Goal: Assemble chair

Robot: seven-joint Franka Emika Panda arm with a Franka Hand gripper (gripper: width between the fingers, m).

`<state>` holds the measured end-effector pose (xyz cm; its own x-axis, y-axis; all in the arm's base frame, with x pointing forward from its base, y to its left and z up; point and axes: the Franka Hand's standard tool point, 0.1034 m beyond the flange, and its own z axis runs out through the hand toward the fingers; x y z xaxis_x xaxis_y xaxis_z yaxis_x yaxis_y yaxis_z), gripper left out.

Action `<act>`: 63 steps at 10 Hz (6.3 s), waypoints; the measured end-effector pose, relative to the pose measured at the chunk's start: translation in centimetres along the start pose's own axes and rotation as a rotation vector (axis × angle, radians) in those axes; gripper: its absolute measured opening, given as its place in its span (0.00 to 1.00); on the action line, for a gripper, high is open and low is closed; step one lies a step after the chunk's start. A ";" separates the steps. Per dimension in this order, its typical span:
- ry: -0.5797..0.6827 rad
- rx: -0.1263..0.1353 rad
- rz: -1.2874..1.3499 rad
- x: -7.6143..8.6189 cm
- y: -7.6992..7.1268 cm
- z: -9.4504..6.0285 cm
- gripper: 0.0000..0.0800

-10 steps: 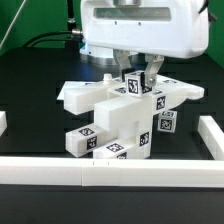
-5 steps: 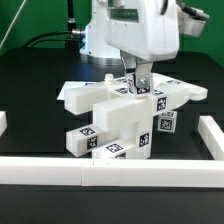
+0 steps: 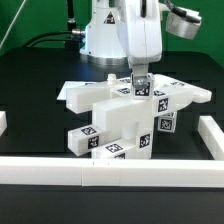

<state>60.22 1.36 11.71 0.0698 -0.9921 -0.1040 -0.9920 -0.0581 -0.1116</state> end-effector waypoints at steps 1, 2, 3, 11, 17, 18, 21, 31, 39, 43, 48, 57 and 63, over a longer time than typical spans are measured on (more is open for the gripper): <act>-0.015 -0.024 -0.014 -0.4 0.0 -0.2 0.58; -0.017 -0.022 -0.060 -0.6 -0.3 -0.3 0.75; -0.017 -0.023 -0.124 -0.5 -0.2 -0.2 0.80; 0.019 -0.123 -0.953 -0.1 -0.3 0.3 0.81; 0.022 -0.140 -1.191 -0.6 -0.4 0.3 0.37; 0.022 -0.140 -1.191 -0.6 -0.4 0.3 0.37; 0.024 -0.139 -1.162 -0.6 -0.4 0.3 0.36; 0.047 -0.083 -0.323 -1.4 -0.7 0.5 0.36; 0.013 0.005 0.393 -2.3 -1.4 0.7 0.36; 0.011 0.005 0.256 -2.4 -1.5 0.7 0.70; 0.007 -0.036 -0.241 -2.4 -1.4 0.5 0.81; 0.028 -0.113 -0.976 -2.4 -1.5 0.5 0.81; 0.024 -0.114 -1.045 -2.2 -1.5 0.5 0.36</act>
Offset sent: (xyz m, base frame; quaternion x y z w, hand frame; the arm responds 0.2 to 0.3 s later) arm 0.0000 0.0000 0.0000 0.0000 0.0000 -0.1938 0.9810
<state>61.66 3.65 11.63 0.8960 -0.4440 0.0101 -0.4432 -0.8955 -0.0413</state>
